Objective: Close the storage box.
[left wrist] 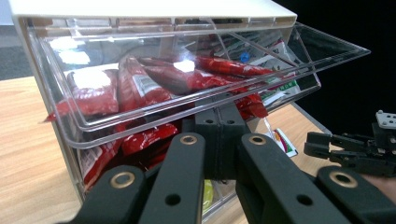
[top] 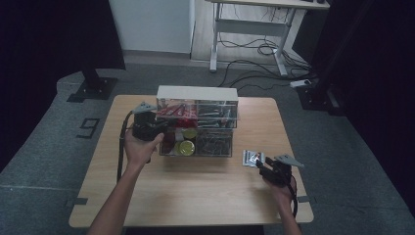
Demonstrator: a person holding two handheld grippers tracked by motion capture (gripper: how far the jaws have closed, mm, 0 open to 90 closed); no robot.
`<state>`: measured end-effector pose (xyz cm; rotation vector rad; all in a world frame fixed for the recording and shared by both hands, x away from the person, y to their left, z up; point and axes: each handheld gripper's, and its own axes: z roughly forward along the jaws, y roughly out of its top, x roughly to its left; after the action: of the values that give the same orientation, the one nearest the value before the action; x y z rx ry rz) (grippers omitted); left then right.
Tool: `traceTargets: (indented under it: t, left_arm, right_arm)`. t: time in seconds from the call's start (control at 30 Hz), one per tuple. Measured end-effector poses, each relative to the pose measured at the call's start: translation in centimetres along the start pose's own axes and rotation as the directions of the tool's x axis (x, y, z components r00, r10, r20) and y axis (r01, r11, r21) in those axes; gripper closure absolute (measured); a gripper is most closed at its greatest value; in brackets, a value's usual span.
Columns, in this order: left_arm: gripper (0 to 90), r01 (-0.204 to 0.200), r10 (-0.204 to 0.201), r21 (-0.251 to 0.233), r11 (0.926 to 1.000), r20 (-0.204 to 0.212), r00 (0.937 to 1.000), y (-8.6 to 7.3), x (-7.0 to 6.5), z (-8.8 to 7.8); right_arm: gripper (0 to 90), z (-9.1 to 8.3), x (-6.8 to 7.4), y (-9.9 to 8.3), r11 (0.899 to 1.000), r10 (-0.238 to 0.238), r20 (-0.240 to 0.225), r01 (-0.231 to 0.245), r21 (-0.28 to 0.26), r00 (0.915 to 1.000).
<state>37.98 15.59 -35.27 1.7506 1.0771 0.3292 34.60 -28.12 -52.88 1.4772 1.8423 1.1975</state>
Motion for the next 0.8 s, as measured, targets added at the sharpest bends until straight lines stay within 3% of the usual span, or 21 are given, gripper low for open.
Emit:
traceTargets:
  t: [0.8]
  left_arm:
    - [90.0, 0.003, -0.003, -0.014, 0.9999, 0.006, 1.0000, -1.1, 0.1, -0.7]
  right_arm:
    - [51.3, 0.2, -0.1, -0.4, 1.000, 0.005, 0.005, -0.005, 0.015, 1.0000]
